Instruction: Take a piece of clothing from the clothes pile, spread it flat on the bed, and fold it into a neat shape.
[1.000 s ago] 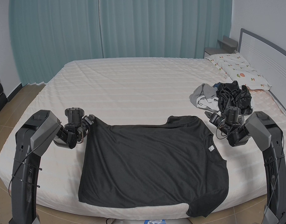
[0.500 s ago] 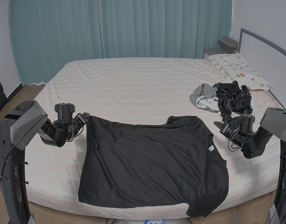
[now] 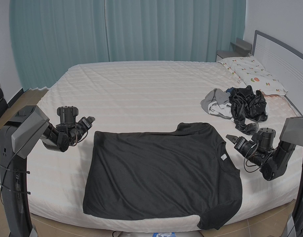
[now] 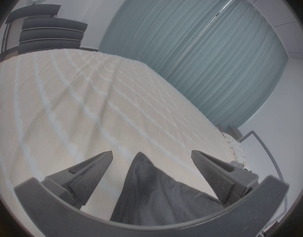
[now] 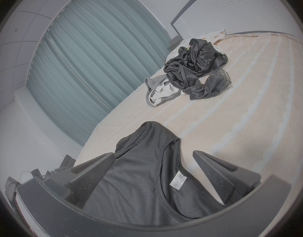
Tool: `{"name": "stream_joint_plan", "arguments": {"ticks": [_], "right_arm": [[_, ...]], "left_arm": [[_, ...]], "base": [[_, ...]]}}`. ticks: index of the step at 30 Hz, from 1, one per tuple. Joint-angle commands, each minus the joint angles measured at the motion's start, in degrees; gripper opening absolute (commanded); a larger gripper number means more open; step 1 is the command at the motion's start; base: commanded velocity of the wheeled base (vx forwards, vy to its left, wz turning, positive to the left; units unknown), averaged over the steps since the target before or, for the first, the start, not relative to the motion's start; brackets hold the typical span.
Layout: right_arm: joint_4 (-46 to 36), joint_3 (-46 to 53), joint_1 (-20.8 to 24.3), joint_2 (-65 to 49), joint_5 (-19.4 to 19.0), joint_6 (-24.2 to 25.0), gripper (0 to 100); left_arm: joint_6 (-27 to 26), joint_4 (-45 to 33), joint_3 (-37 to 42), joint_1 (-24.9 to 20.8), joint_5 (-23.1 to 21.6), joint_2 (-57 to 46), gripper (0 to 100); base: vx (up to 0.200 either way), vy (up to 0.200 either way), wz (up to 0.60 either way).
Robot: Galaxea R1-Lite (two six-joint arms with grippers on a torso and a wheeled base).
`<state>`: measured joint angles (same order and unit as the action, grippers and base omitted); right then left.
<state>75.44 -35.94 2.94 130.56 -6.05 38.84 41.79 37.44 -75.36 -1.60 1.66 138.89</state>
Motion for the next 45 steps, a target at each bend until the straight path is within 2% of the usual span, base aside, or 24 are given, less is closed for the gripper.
{"name": "stream_joint_plan", "arguments": {"ticks": [1, 4, 6, 11, 13, 15, 16, 20, 23, 29, 31, 34, 36, 38, 43, 45], "right_arm": [[0.24, 3.24, 0.49, -0.75, 0.25, 1.15, 100], [0.5, 8.34, 1.19, -2.68, 0.42, 1.24, 100], [0.94, 10.63, 1.28, -3.47, 0.6, 1.24, 100], [5.6, 18.45, 1.63, -4.61, 0.69, 1.59, 100], [10.52, 22.23, 2.34, -3.74, 0.95, 2.91, 100], [11.66, 22.93, 2.34, -3.47, 1.04, 3.26, 100], [14.56, 24.95, 2.51, -2.59, 1.3, 4.93, 100], [14.21, 25.92, 2.42, -3.21, 1.39, 6.78, 100], [14.13, 26.8, 2.42, -3.3, 1.39, 7.65, 100], [14.13, 27.68, 2.42, -3.03, 1.12, 8.27, 100], [14.13, 27.5, 2.51, -2.5, 1.04, 8.71, 100], [14.13, 27.68, 2.51, -2.59, 1.04, 8.71, 100], [14.13, 27.68, 2.51, -2.59, 1.04, 8.71, 100], [14.13, 27.68, 2.51, -2.59, 1.3, 8.71, 100], [14.13, 27.68, 2.51, -2.68, 1.39, 8.62, 100], [14.13, 27.68, 2.51, -2.68, 1.39, 8.62, 100]], "left_arm": [[0.13, 0.18, 8.57, 0.1, -1.39, -4.68, 100], [0.49, 4.31, 21.31, -0.16, -6.76, -11.97, 100], [1.1, 5.89, 26.5, -0.78, -7.55, -14.35, 100], [4.88, 10.29, 37.75, -2.71, -7.72, -19.53, 100], [6.46, 12.31, 42.49, -3.76, -7.72, -21.29, 100], [6.64, 12.66, 43.28, -4.03, -7.72, -21.55, 100], [6.9, 14.68, 47.15, -4.56, -7.72, -22.78, 100], [6.99, 17.49, 53.13, -4.99, -7.72, -24.28, 100], [7.08, 17.67, 56.03, -5.96, -7.72, -23.93, 100], [7.08, 17.76, 57.52, -7.02, -8.78, -21.29, 100], [6.99, 19.34, 57.08, -7.1, -8.69, -17.42, 100], [6.73, 26.2, 57.43, -7.37, -8.16, -13.29, 100], [6.73, 26.2, 57.43, -7.37, -8.16, -13.29, 100], [6.11, 32.7, 57.17, -8.51, -5.61, -8.9, 100], [6.02, 35.25, 56.99, -9.83, -3.59, -6.79, 100], [3.83, 36.3, 56.91, -12.11, -0.16, -4.59, 100]], "base": [[0.0, 0.0, 0.0], [0.0, 0.0, 0.0], [-0.1, 0.0, 0.0], [-0.2, 0.0, 0.0], [-0.2, 0.0, 0.0], [-0.2, 0.0, 0.0], [-0.2, 0.0, 0.0], [-0.2, 0.0, 0.0], [-0.2, 0.0, 0.0], [0.0, 0.0, 0.0], [0.0, 0.0, 0.0], [0.0, 0.0, 0.0], [0.0, 0.0, 0.0], [0.0, 0.0, 0.0], [0.0, 0.0, 0.0], [0.0, 0.0, 0.0]]}}
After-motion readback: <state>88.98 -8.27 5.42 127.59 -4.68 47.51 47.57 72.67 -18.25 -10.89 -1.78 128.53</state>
